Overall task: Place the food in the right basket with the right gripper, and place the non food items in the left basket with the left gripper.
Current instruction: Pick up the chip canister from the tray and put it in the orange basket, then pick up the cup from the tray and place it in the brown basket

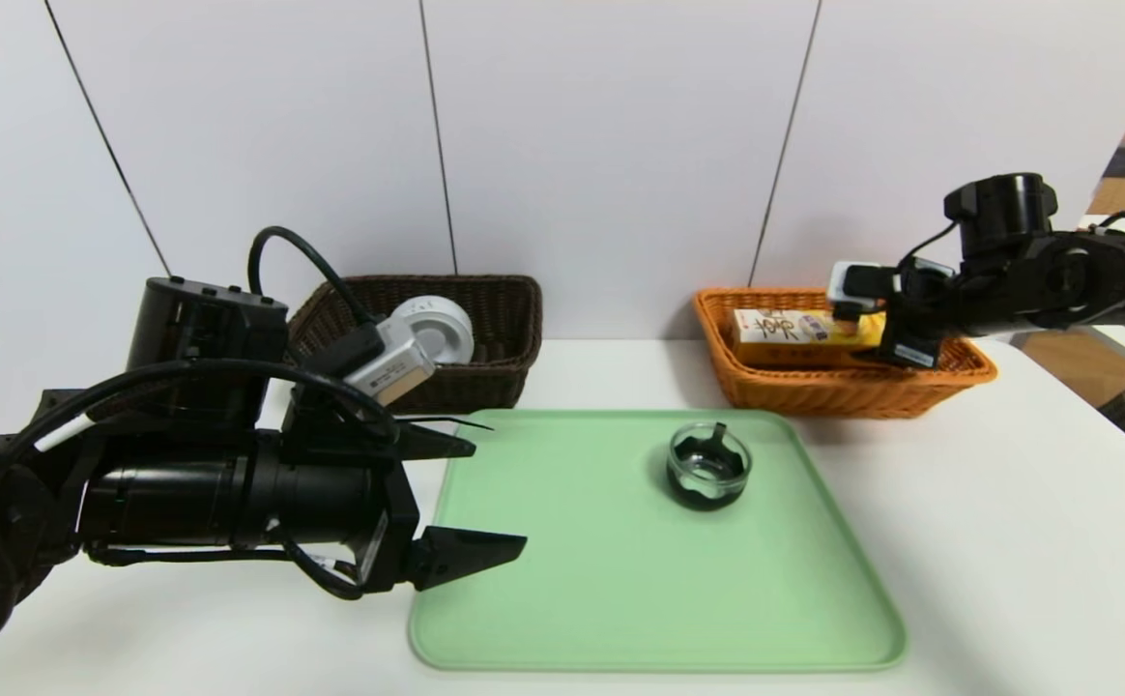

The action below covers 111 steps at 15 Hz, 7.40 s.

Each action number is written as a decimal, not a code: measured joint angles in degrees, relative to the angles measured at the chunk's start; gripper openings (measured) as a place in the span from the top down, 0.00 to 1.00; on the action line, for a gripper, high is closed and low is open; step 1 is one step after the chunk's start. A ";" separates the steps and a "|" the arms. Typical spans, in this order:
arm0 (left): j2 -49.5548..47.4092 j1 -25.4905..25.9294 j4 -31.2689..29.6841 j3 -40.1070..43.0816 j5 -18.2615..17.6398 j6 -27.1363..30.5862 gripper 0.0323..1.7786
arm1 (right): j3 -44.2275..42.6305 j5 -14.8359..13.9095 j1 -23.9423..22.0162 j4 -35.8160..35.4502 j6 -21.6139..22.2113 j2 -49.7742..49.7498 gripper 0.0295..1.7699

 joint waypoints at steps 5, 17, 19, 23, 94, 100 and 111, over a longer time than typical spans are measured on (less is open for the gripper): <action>-0.11 0.00 -1.34 -0.24 -0.20 -0.09 0.05 | -3.00 0.01 1.10 4.66 7.31 -3.91 0.13; 0.09 0.00 -1.40 -0.61 -0.09 -0.59 0.05 | 2.90 -1.48 6.47 20.82 52.46 -20.44 0.06; 0.09 0.00 -1.40 -0.69 -0.06 -0.74 0.05 | 6.34 -1.67 9.00 20.87 61.23 -23.74 0.05; 0.11 0.00 -1.46 -0.77 0.05 -1.94 0.05 | 14.49 -4.27 13.75 20.96 73.92 -29.60 0.04; 46.36 -14.17 41.36 -67.95 -0.22 36.71 0.05 | 42.75 -8.63 23.03 19.27 97.43 -44.96 0.04; 47.24 -14.36 41.36 -68.01 -0.23 37.68 0.05 | 43.06 -8.58 23.03 19.27 97.49 -44.87 0.04; 47.93 -14.41 42.36 -68.01 1.99 39.38 0.05 | 43.01 -8.52 22.95 19.19 97.55 -44.35 0.04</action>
